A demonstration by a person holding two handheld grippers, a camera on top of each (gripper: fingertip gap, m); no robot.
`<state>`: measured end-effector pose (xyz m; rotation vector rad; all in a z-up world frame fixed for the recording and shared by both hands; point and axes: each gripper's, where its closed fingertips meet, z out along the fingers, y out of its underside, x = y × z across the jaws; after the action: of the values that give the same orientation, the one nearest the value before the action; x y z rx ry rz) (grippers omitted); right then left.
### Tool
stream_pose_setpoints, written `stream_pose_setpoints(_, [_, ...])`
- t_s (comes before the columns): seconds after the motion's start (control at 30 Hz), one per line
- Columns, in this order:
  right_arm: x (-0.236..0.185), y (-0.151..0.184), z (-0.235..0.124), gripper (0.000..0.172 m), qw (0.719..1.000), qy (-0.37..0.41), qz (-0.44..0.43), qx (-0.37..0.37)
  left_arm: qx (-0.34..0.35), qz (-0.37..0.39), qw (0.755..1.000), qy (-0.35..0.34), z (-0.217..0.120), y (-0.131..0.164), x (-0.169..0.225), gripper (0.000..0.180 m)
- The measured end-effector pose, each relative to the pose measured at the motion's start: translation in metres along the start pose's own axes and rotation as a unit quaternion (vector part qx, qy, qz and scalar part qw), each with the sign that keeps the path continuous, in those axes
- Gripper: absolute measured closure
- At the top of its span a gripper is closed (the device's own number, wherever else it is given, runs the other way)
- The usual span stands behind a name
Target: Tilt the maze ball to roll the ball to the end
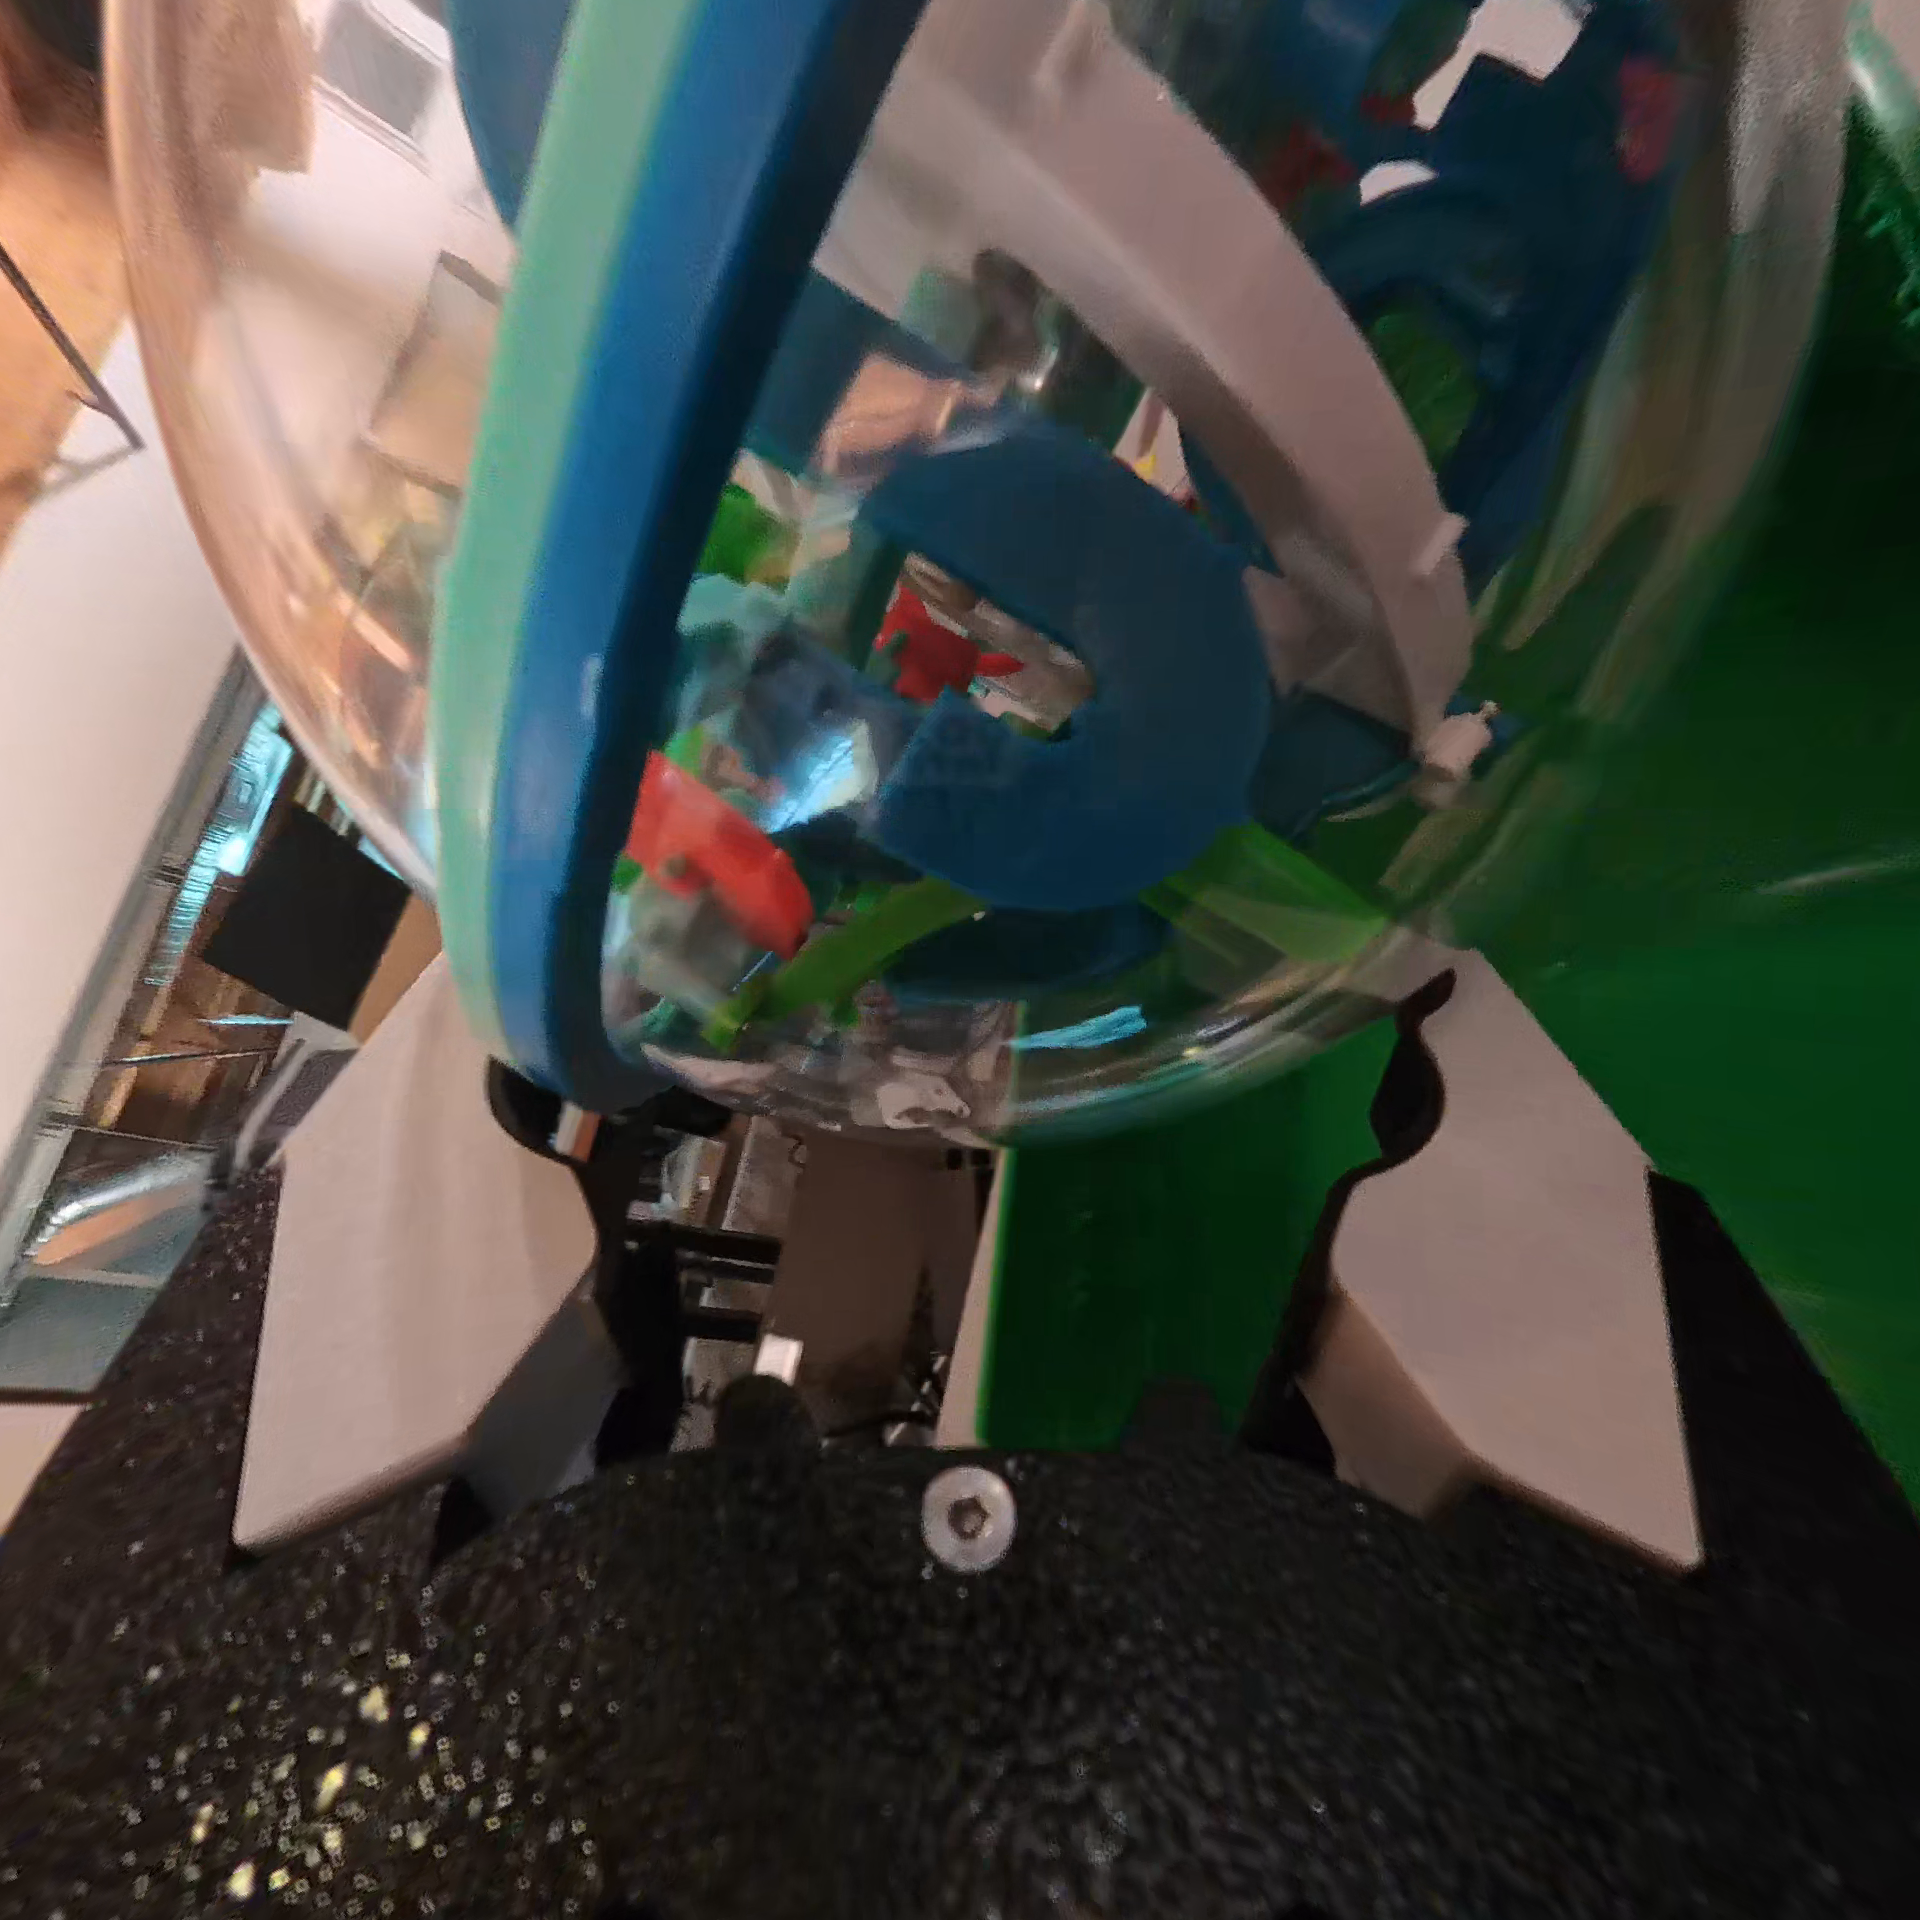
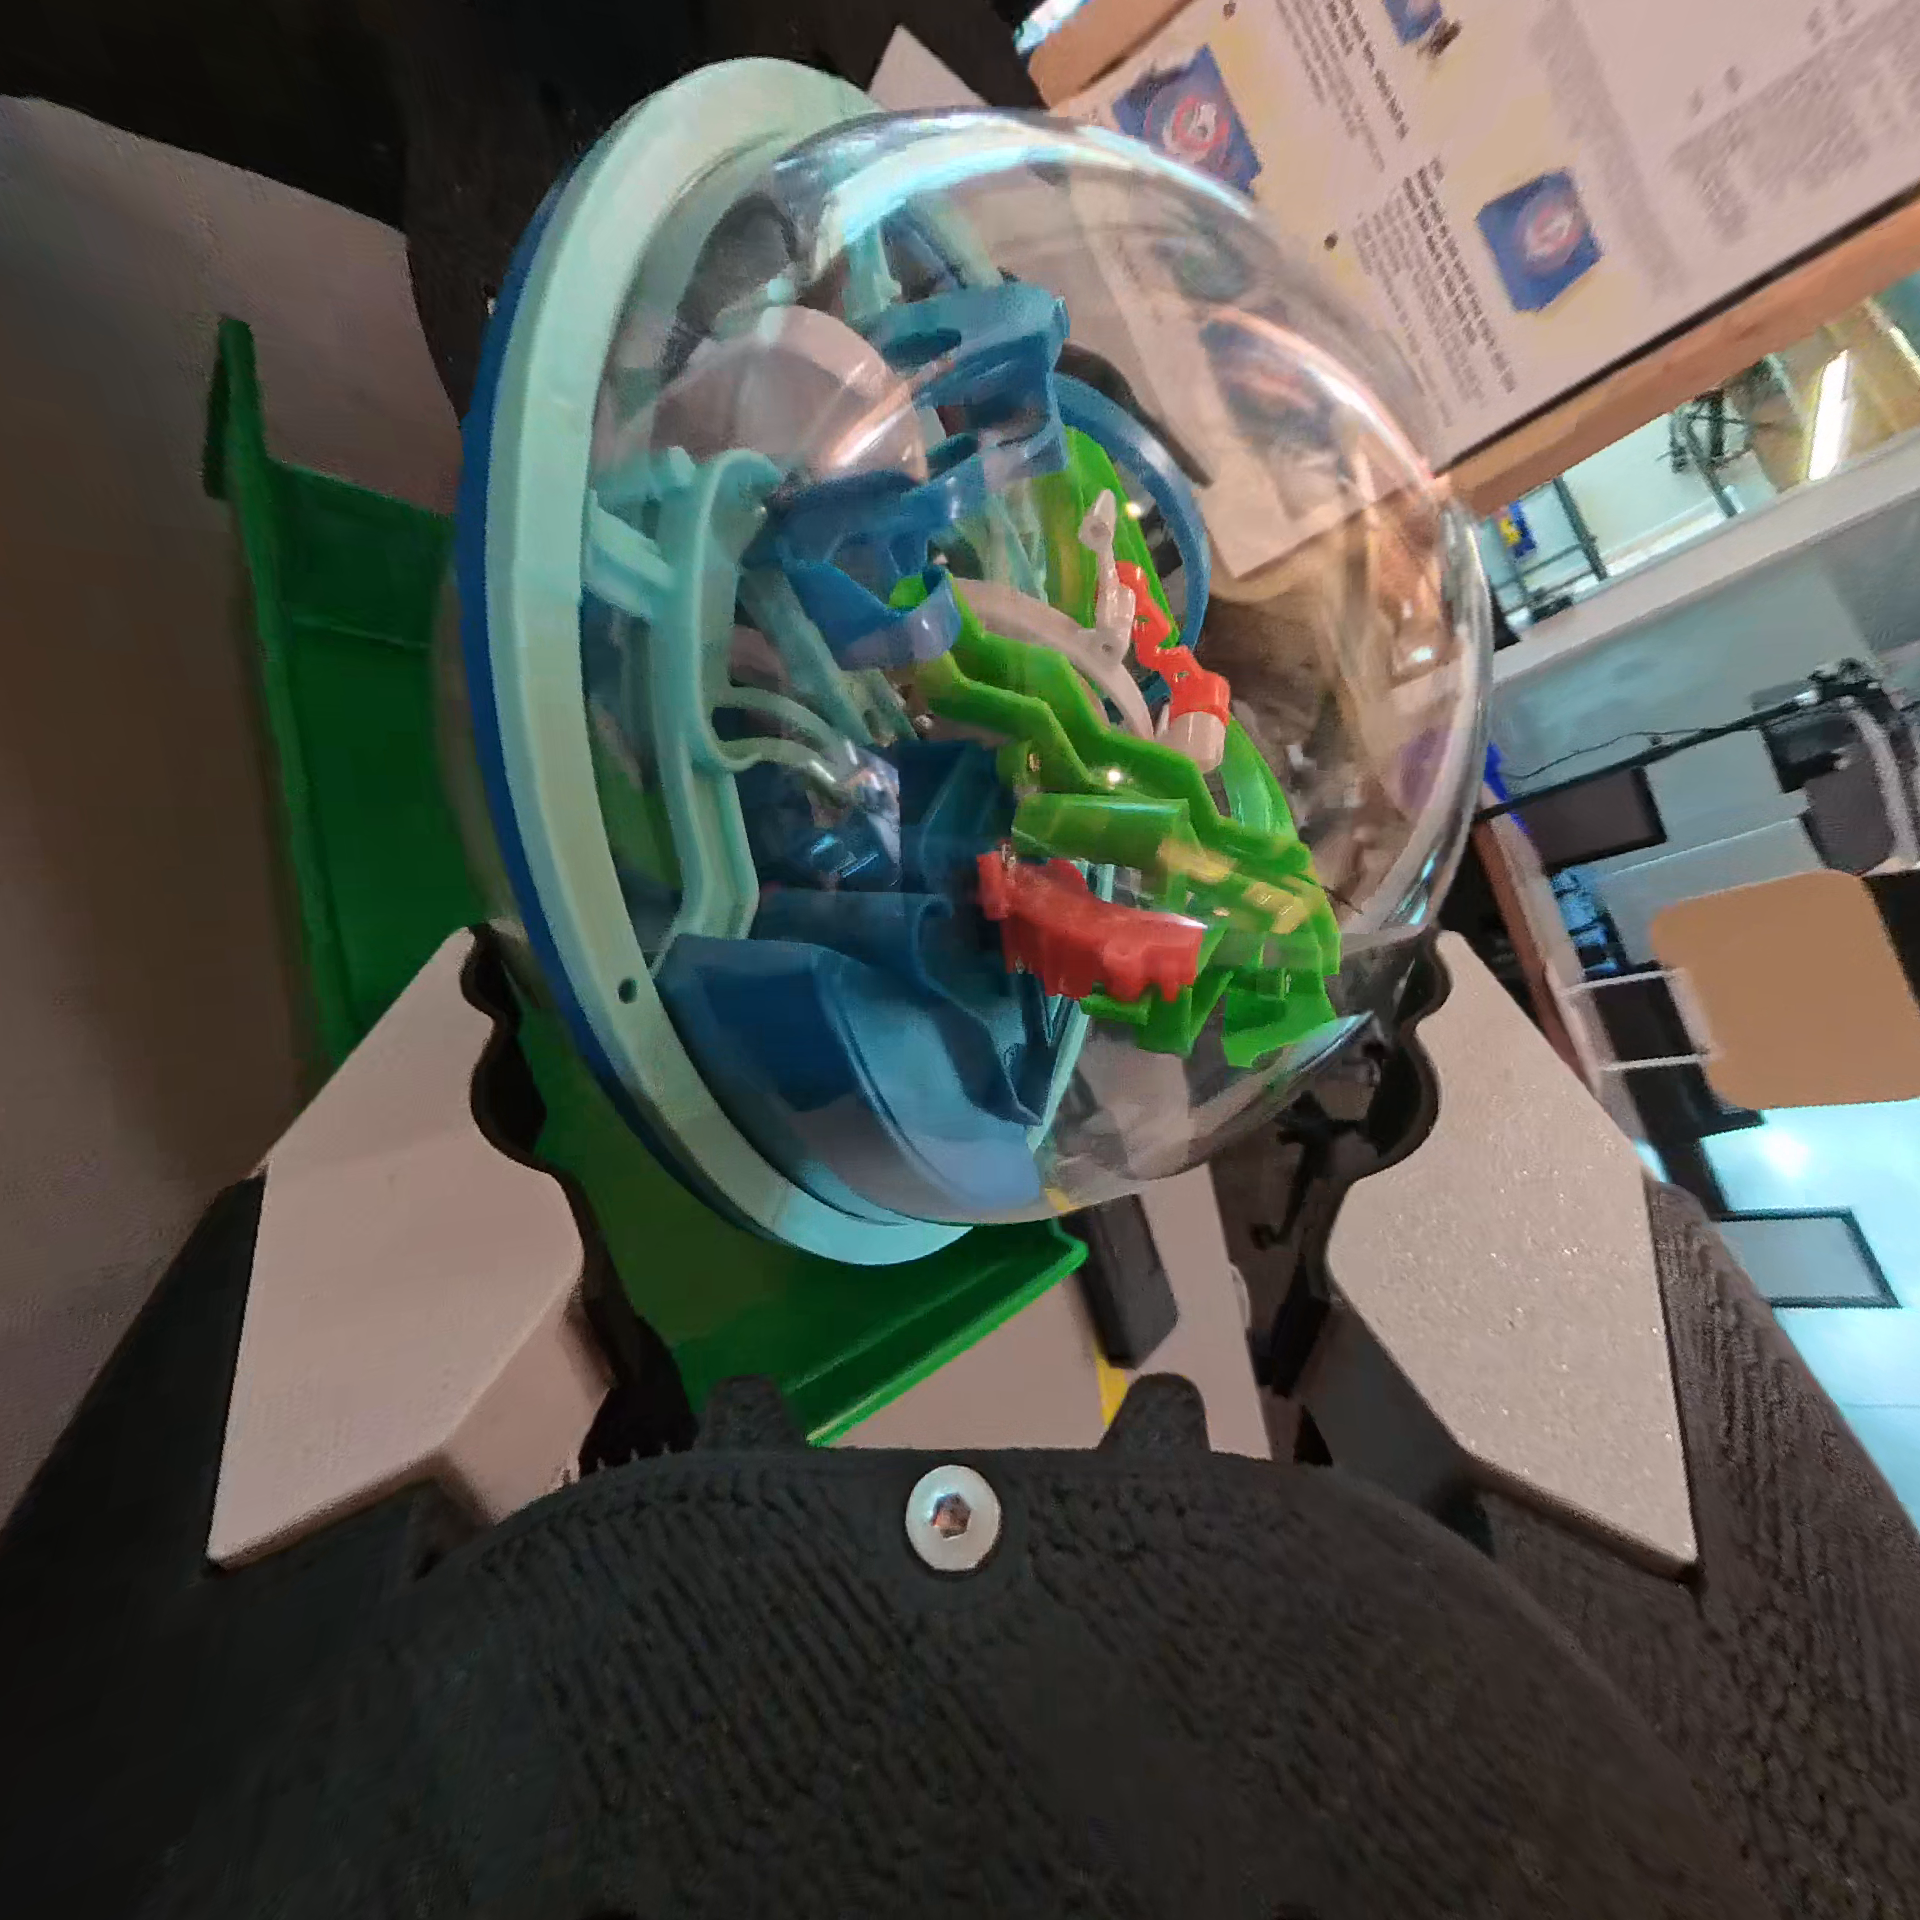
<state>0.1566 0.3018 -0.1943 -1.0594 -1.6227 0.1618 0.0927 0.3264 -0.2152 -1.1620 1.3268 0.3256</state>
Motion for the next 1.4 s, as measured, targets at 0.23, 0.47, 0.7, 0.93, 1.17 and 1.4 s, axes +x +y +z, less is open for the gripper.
stream_pose_setpoints(0.23, [0.009, -0.046, 0.0, 0.012, 0.995, 0.062, -0.055, -0.05, -0.01, 0.072, 0.996, -0.059, -0.044, -0.006, -0.04, 0.024])
stream_pose_setpoints(0.47, [0.0, -0.108, -0.015, 0.011, 0.989, 0.111, -0.1, 0.0, 0.05, 0.059, 0.994, -0.082, -0.067, -0.022, -0.053, 0.024])
stream_pose_setpoints(0.7, [0.0, -0.118, -0.022, 0.012, 0.979, 0.141, -0.148, -0.003, 0.058, 0.096, 0.985, -0.129, -0.076, -0.031, -0.064, 0.024])
stream_pose_setpoints(0.93, [0.003, -0.132, -0.023, 0.012, 0.96, 0.183, -0.211, 0.003, 0.049, 0.147, 0.968, -0.196, -0.093, -0.037, -0.082, 0.024])
stream_pose_setpoints(1.17, [0.007, -0.139, -0.021, 0.012, 0.949, 0.206, -0.24, 0.015, 0.034, 0.173, 0.958, -0.228, -0.103, -0.036, -0.093, 0.022])
stream_pose_setpoints(1.4, [0.01, -0.139, -0.017, 0.012, 0.943, 0.217, -0.253, 0.016, 0.023, 0.188, 0.951, -0.246, -0.107, -0.034, -0.098, 0.025])
